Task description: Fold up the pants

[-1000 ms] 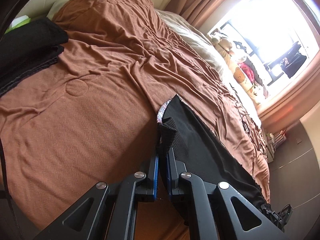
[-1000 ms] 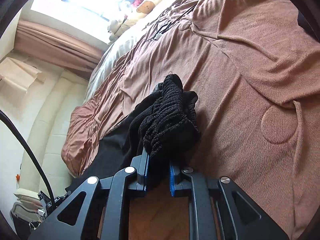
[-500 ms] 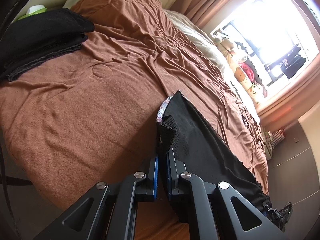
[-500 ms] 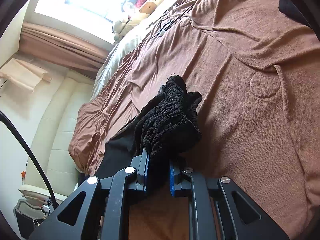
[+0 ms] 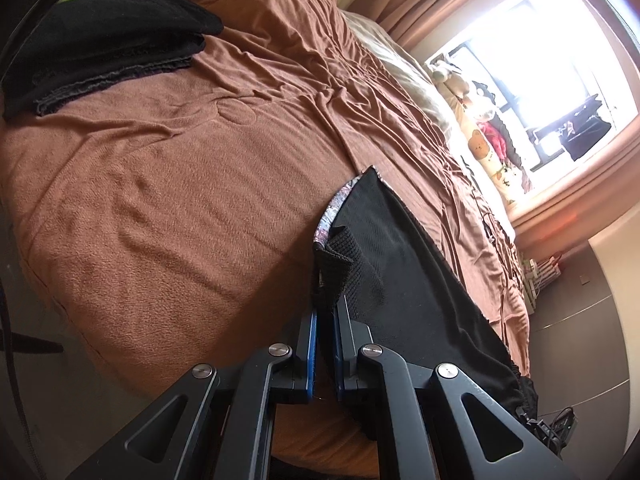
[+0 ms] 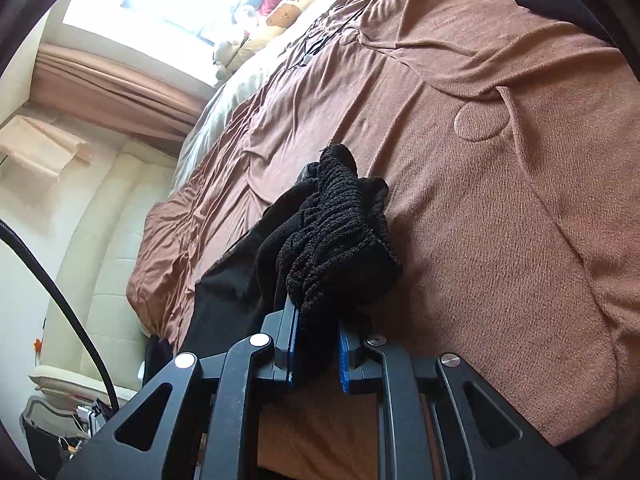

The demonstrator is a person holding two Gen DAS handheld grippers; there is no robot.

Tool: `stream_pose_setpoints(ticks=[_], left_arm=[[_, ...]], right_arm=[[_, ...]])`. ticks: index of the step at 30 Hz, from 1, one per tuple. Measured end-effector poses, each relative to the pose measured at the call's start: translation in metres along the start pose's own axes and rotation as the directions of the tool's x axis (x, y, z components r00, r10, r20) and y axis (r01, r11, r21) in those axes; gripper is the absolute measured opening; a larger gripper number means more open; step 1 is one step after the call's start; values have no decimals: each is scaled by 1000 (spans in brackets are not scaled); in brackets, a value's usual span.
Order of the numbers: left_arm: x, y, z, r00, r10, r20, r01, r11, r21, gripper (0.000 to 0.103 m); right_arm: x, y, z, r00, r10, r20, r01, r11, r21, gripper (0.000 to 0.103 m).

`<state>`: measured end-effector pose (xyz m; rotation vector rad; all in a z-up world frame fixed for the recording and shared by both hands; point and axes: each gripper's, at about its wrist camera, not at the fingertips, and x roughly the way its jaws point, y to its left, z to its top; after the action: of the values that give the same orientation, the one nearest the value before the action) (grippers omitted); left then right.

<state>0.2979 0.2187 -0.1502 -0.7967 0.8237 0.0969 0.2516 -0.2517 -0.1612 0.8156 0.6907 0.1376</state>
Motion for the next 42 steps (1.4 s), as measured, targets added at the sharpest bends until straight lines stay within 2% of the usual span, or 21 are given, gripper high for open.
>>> stream_pose_setpoints(ticks=[3, 6, 8, 10, 13, 16, 18, 25, 32, 36, 42], left_arm=[[10, 10, -2, 1000, 12, -26, -12, 1000, -13, 9], [20, 21, -4, 997, 62, -52, -62, 998, -10, 12], [18, 26, -3, 994, 104, -38, -104, 995, 3, 16], [15, 31, 2, 992, 124, -21, -124, 992, 5, 29], [12, 29, 13, 990, 142, -1, -142, 989, 38, 38], [15, 19, 25, 991, 131, -2, -130, 987, 91, 47], [20, 8, 32, 993, 120, -11, -117, 984, 133, 52], [46, -27, 50, 991, 129, -43, -113, 955, 274, 52], [66, -41, 64, 991, 112, -68, -85, 943, 321, 52], [80, -44, 75, 990, 105, -91, -69, 939, 336, 52], [100, -51, 86, 987, 106, -122, -52, 923, 381, 52]], right_arm=[[3, 3, -1, 996, -84, -13, 83, 996, -14, 15], [9, 8, 0, 991, -125, -41, 124, 992, -21, 21], [8, 15, 1, 987, -156, -35, 154, 987, -45, 28], [3, 25, 1, 981, -194, -7, 193, 977, -87, 45], [-8, 40, 0, 971, -231, 54, 237, 961, -145, 59], [-16, 53, 0, 958, -266, 108, 283, 936, -210, 59], [-19, 59, 1, 958, -261, 119, 283, 928, -243, 59], [-6, 84, 8, 967, -236, 97, 255, 887, -384, 59], [44, 122, 11, 979, -203, 17, 181, 824, -538, 59], [78, 144, 15, 976, -219, -5, 168, 761, -626, 59], [131, 169, 22, 969, -242, -48, 141, 704, -696, 59]])
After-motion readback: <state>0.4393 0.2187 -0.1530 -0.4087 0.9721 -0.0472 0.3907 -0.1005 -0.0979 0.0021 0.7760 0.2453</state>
